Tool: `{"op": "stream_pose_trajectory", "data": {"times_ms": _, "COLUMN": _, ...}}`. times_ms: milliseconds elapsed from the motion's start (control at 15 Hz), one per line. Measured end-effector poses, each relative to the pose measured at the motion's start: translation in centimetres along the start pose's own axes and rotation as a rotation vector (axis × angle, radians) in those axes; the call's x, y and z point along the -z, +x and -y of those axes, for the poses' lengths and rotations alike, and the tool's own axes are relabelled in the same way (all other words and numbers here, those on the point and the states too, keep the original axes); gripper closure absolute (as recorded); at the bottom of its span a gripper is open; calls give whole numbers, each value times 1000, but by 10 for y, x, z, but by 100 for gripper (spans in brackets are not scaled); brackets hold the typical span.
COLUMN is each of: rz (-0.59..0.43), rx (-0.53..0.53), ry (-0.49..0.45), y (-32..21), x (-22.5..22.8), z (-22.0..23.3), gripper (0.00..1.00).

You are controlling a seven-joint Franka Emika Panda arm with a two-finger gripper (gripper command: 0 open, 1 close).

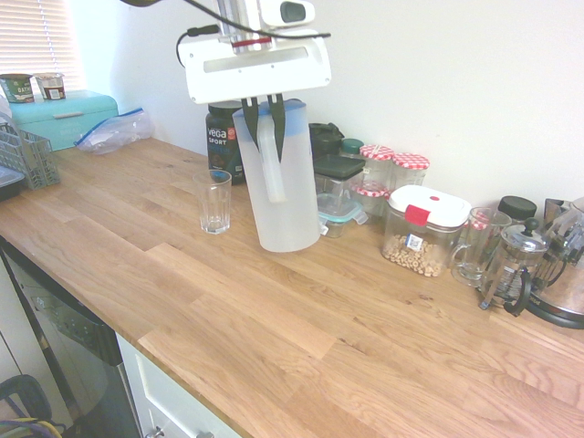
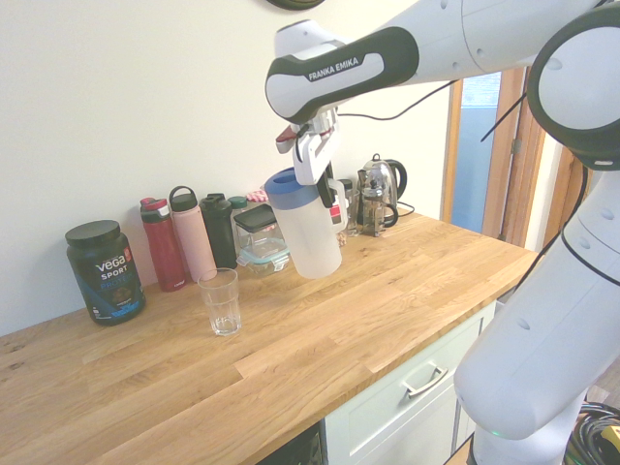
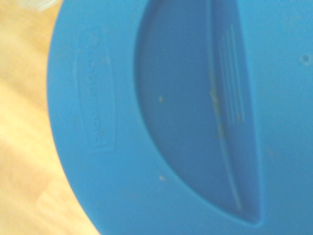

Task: Pour me some water

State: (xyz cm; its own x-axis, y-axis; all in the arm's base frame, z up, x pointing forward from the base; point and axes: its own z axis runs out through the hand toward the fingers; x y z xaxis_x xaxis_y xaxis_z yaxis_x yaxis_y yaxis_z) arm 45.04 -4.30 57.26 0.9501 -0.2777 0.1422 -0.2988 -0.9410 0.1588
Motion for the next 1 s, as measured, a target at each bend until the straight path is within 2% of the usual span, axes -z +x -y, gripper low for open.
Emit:
{"op": "stream_pose_trajectory", "data": {"times_ms": 333, "rz": -4, "rx": -254, "ry": 123, "y": -5, "x": -34, "z": -57, "gripper": 100}}
{"op": "stream_pose_trajectory", "data": {"times_ms": 667, "rz": -28, "rx": -512, "ry": 200, "y": -8, "x": -55, "z": -88, "gripper": 100}}
{"op": "stream_pose_trajectory", "data": {"times_ms": 1000, "rz": 21, "rx": -553, "ry": 166, "y": -7, "x": -79, "z": -103, "gripper": 100}}
